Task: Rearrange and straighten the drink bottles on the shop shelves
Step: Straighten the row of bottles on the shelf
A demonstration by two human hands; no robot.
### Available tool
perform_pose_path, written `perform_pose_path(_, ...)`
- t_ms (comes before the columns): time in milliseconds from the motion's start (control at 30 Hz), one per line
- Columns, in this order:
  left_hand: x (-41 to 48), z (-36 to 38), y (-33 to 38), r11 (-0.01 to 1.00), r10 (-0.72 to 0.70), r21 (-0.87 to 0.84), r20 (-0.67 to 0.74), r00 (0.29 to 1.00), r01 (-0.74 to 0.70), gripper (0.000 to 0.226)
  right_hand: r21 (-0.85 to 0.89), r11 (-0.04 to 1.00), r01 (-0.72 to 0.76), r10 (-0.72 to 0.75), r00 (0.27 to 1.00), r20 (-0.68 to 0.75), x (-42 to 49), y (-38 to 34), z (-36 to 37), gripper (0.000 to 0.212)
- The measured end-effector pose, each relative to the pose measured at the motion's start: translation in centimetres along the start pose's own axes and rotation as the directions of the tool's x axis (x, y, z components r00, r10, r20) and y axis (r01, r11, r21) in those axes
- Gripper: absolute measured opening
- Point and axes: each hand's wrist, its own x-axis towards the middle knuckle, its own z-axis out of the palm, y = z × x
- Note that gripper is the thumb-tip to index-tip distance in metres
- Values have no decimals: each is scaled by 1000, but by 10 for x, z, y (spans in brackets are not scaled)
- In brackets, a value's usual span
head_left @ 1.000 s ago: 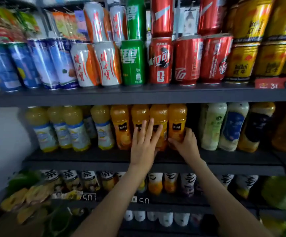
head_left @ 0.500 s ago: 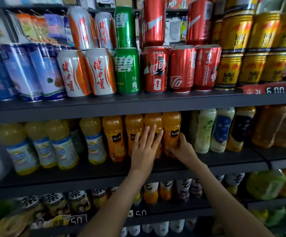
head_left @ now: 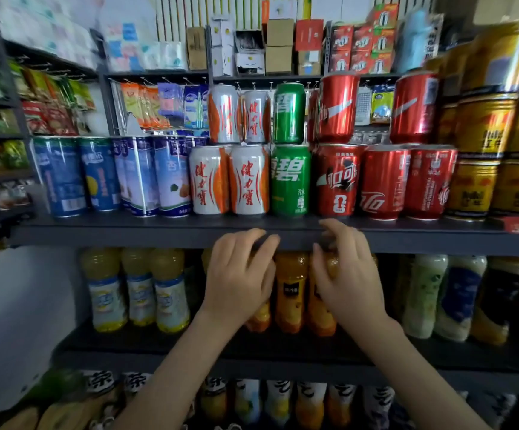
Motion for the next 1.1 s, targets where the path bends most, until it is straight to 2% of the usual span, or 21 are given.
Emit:
perform_pose_path(67, 15, -6, -12, 998, -50, 46, 34, 998, 48, 34, -13, 1000, 0, 0, 1000, 7, 19, -10, 5, 41)
perform_pose_path(167, 46, -8, -37, 983, -156, 115, 138, 978, 140, 50, -73, 997, 16, -10, 996, 87, 49, -15, 15, 63)
perform_pose_path(333, 93, -3, -68, 963, -202, 250, 407, 891, 104, 89, -246, 958, 147, -75, 957, 280, 93, -5, 23, 99)
perform_pose_path(467, 102, 10, -71, 961, -164, 274, 522, 837, 17, 94, -351, 902, 251, -100, 913, 395, 109, 5, 25, 112)
perform_pose_path(667, 100, 15, -70, 972, -148, 229, 458, 877, 45, 92, -470, 844, 259, -60, 915, 398, 113, 7, 26, 117)
perform_pose_path(900, 95, 15, -69, 976, -135, 216, 468, 873, 35, 86, -489, 835, 253, -31, 909, 417, 112, 9, 21, 114)
perform_pose_path(1000, 84, 11, -59, 979, -152, 190, 436, 887, 74, 75, -479, 830, 287, -79, 909, 408, 103, 11, 17, 106)
perform_pose_path(1100, 69, 4, -40, 976, -217, 115, 447, 868, 184, 59, -399, 881, 253, -104, 928, 359, 90, 9, 15, 88)
